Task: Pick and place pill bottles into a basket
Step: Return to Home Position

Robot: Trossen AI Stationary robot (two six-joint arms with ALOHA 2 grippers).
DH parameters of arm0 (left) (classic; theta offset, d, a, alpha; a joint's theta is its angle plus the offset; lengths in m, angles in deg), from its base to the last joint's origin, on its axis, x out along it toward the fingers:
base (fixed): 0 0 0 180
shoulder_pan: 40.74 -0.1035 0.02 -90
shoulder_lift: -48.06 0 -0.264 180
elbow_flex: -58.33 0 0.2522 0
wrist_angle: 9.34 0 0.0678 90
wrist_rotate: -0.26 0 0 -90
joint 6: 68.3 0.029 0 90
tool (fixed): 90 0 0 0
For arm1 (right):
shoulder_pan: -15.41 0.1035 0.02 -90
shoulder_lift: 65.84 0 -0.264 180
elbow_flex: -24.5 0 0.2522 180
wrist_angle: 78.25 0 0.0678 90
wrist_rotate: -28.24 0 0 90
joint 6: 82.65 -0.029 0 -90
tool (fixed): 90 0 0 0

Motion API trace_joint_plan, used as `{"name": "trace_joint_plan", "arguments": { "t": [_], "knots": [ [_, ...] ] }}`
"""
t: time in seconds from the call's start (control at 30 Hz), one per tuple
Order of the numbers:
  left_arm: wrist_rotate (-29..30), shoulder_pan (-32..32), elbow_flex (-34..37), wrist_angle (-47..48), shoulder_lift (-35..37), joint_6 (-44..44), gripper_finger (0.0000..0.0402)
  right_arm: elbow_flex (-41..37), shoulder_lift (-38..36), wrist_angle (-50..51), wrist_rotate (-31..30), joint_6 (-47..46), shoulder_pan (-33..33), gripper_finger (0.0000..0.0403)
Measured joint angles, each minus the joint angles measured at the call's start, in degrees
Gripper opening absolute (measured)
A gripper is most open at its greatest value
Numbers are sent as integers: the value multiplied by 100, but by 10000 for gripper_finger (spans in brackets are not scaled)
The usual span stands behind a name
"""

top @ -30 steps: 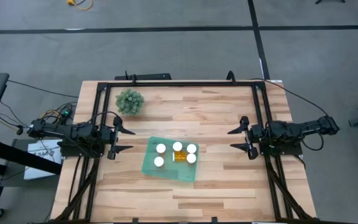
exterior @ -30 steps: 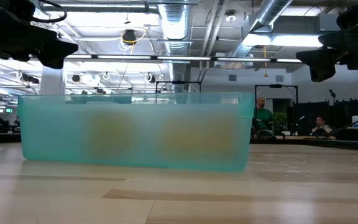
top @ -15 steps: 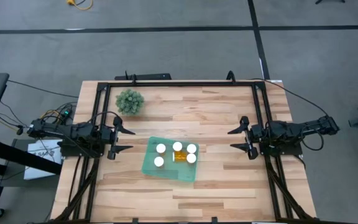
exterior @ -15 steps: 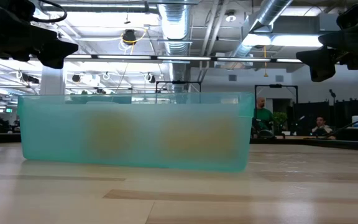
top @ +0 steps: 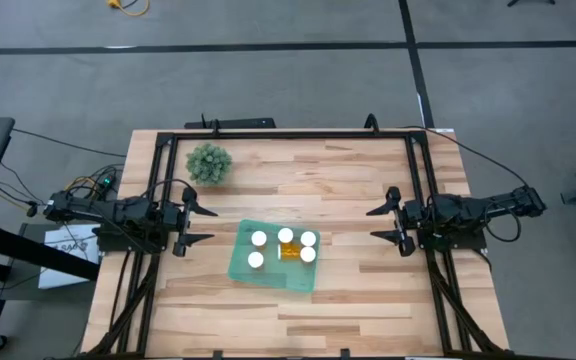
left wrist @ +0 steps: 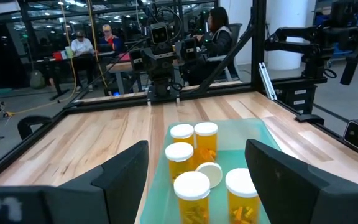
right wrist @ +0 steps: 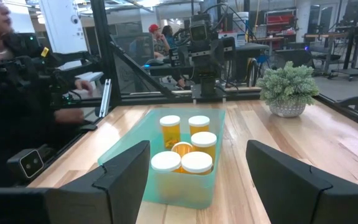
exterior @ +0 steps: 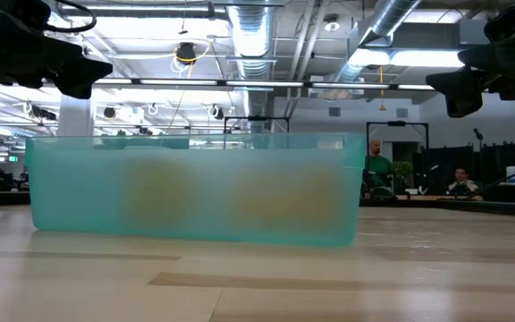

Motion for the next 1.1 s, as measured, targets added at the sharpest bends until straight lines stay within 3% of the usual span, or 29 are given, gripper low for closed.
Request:
{"name": "trace_joint_plan", "arguments": {
  "t": [1.1],
  "knots": [
    [1,1,2,2,0,-7,259,0,0,0,0,2,-1,260]
  ]
}}
